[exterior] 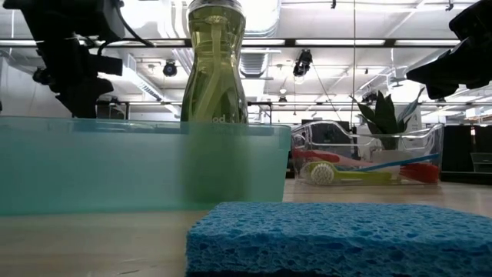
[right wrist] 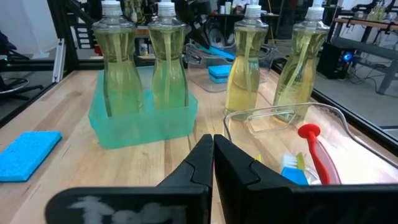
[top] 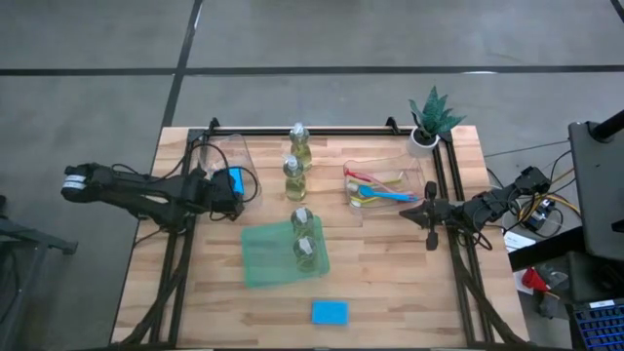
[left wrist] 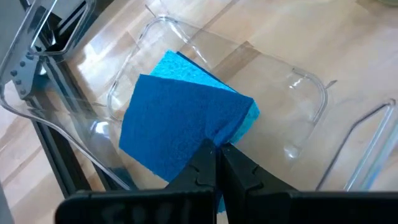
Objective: Pick & Place Kitchen Sink Supplies
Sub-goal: Put the blue sponge into the left transparent bin
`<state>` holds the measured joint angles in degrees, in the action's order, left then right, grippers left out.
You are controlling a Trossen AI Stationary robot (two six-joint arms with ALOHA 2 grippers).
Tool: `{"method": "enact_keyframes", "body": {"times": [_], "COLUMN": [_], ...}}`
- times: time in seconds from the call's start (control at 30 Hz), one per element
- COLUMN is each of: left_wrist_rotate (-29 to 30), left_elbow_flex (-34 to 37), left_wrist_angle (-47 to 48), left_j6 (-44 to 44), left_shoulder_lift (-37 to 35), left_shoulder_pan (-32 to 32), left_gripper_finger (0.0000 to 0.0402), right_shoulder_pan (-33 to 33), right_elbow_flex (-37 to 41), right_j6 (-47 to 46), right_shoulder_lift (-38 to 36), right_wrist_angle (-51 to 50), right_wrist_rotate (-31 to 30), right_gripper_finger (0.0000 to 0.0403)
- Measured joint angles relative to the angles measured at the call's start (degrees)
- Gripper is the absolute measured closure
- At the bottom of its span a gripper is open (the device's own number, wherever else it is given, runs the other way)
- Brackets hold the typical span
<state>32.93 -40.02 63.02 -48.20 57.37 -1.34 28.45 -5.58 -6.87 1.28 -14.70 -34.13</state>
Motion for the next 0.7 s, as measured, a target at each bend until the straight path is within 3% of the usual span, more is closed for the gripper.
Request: {"method": "enact_keyframes", "body": {"times": [0.2, 0.57, 0.7], "left_wrist_rotate": [0.03, 0.06, -2.65], "left_elbow_flex": [-0.44, -0.11, -0.07], "left_wrist_angle": [-0.33, -3.84, -6.09], "left_j6": [1.79, 17.76, 22.00], "left_shoulder_lift": [-0.44, -0.42, -0.42], "left_shoulder_pan": [1.76, 6.85, 8.43], "left_gripper_finger": [0.0397, 0.0393, 0.0393], "right_shoulder_pan": [0.00, 0.02, 0.02], "right_elbow_flex": [0.00, 0.00, 0.00], "right_j6": [0.00, 0.00, 0.00], "right_shoulder_lift": [0.00, 0.00, 0.00], "right_wrist_angle": [-0.01, 0.00, 0.00], "right_wrist_rotate": [0.00, 0.00, 0.00], "right_gripper_finger": [0.0394, 0.0394, 0.0394]}}
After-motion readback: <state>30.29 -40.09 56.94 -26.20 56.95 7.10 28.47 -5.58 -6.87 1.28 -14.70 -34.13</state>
